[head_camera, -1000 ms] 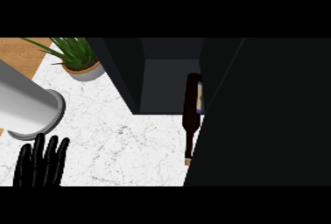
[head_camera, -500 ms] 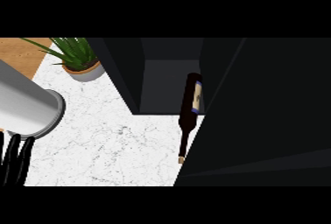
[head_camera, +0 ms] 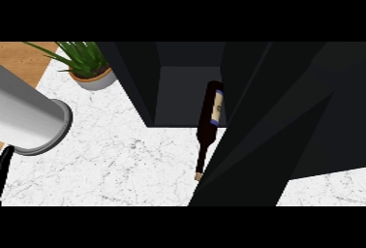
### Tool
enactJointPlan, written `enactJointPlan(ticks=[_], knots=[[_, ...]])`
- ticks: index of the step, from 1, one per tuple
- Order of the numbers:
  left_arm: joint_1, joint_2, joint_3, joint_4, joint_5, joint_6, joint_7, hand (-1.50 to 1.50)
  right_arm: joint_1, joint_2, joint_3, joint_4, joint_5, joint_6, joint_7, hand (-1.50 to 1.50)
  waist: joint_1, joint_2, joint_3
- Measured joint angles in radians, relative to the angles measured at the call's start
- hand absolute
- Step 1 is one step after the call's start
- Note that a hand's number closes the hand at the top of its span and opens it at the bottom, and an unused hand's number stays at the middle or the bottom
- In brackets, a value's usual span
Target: Pick up the wine, place it into the cabinet and close the cabinet
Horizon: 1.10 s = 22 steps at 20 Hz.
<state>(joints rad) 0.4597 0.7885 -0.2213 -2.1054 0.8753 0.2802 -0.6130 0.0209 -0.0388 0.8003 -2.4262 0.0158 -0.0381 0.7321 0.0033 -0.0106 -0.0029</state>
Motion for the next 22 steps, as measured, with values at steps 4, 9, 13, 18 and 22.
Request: enactJointPlan(ticks=[4, 9, 13, 18, 22], knots=[[0.015, 0.014, 0.046, 0.016, 0.022, -0.052, 0.006, -1.5, -0.083, -0.023, 0.044, 0.018, 0.061, -0.095, -0.011, 1.5, 0.005, 0.0, 0.0], [0.013, 0.007, 0.067, 0.034, 0.047, -0.103, 0.021, -1.5, -0.188, -0.075, 0.07, 0.03, 0.11, -0.183, -0.011, 1.5, 0.01, 0.003, -0.001], [-0.016, 0.004, 0.079, 0.026, 0.068, -0.113, 0.055, -1.5, -0.305, -0.113, 0.083, 0.048, 0.1, -0.258, 0.021, 1.5, 0.014, 0.006, -0.001], [-0.038, -0.007, 0.084, 0.028, 0.077, -0.124, 0.081, -1.5, -0.436, -0.142, 0.085, 0.076, 0.032, -0.347, 0.035, 1.5, 0.023, 0.009, -0.001], [-0.069, -0.015, 0.083, 0.028, 0.078, -0.111, 0.105, -1.5, -0.572, -0.103, 0.042, 0.167, -0.048, -0.408, 0.024, 1.5, 0.034, 0.013, 0.0]])
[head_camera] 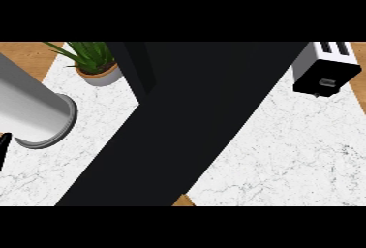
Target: Pick up the wine, place it into the cabinet and close the cabinet
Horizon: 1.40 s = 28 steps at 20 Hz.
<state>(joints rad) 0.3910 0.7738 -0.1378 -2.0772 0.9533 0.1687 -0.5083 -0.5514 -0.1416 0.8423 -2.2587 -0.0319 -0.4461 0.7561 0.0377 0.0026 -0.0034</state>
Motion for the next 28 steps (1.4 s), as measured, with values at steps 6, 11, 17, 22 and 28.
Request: enactJointPlan(ticks=[6, 11, 17, 22, 28], knots=[[-0.037, -0.023, -0.001, 0.005, -0.007, 0.022, 0.027, -1.5, -0.296, 0.107, -0.124, 0.292, -0.126, -0.054, -0.061, 1.5, 0.007, 0.003, 0.001], [-0.037, -0.054, 0.0, 0.031, -0.032, 0.014, 0.022, -1.5, -0.49, 0.131, -0.22, 0.505, -0.186, -0.051, -0.117, 1.5, -0.001, 0.001, 0.001], [-0.056, -0.075, 0.014, 0.036, -0.044, 0.025, 0.05, -1.5, -0.607, 0.138, -0.288, 0.746, -0.153, 0.011, -0.224, 1.5, -0.011, 0.0, 0.002], [-0.068, -0.1, 0.021, 0.024, -0.071, 0.04, 0.073, -1.5, -0.652, 0.142, -0.381, 0.903, -0.18, 0.088, -0.294, 1.5, -0.015, -0.001, 0.001], [-0.06, -0.119, 0.023, 0.008, -0.099, 0.04, 0.094, -1.5, -0.664, 0.142, -0.431, 1.018, -0.198, 0.175, -0.401, 1.5, -0.012, -0.017, -0.001]])
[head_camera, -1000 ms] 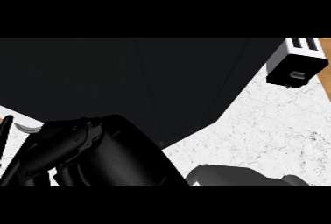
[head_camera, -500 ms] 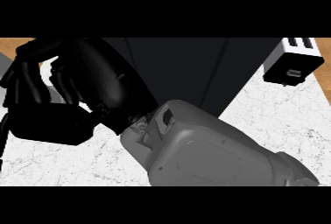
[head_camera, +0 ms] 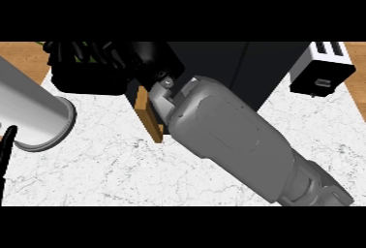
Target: Pick up the wine, place it into the cabinet and close the cabinet
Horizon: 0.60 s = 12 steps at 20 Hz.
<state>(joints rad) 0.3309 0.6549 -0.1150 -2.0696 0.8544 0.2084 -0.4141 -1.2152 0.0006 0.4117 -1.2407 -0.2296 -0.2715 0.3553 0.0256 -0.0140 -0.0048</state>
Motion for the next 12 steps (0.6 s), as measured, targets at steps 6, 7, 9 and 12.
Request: enactJointPlan(ticks=[6, 7, 9, 12], knots=[[-0.02, -0.007, 0.01, 0.016, -0.007, -0.014, 0.015, -1.5, -0.001, -0.01, -0.034, 0.083, -0.002, 0.085, -0.114, 1.5, 0.007, -0.014, -0.004], [-0.021, -0.01, 0.006, 0.013, -0.011, -0.01, 0.017, -1.5, 0.0, -0.014, -0.035, 0.089, 0.0, 0.092, -0.123, 1.5, 0.008, -0.016, -0.006], [-0.024, -0.013, 0.007, 0.017, -0.016, -0.013, 0.017, -1.5, 0.001, -0.021, -0.032, 0.102, 0.012, 0.104, -0.144, 1.5, 0.01, -0.02, -0.007], [-0.039, -0.009, 0.015, 0.014, -0.013, -0.011, 0.031, -1.5, 0.002, -0.031, -0.029, 0.117, 0.024, 0.124, -0.174, 1.5, 0.012, -0.023, -0.008]])
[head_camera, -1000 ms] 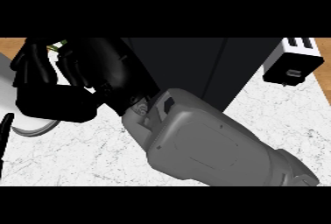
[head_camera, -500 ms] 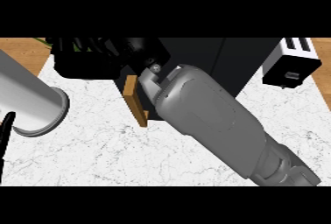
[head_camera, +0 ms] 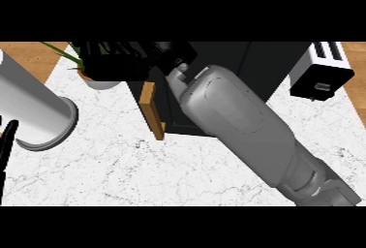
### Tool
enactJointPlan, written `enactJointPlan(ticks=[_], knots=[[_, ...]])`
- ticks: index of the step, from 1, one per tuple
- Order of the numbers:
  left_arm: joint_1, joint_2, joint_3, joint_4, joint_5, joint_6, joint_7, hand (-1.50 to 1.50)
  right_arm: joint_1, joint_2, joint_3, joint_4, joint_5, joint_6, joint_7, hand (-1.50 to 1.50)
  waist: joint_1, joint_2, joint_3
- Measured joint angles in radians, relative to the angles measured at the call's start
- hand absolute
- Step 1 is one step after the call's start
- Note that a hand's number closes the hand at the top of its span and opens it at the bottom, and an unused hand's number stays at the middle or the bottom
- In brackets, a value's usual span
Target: Pick up the wine, place it into the cabinet and close the cabinet
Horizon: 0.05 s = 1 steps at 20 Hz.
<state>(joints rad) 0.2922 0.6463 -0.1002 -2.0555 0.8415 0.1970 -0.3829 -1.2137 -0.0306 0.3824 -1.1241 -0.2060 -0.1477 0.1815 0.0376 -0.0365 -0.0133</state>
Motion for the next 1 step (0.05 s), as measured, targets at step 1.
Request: enactJointPlan(ticks=[1], knots=[[0.0, -0.003, -0.006, -0.003, -0.004, 0.005, 0.003, -1.5, 0.003, -0.005, 0.0, 0.001, 0.001, 0.01, -0.011, 1.5, 0.001, -0.001, -0.001]])
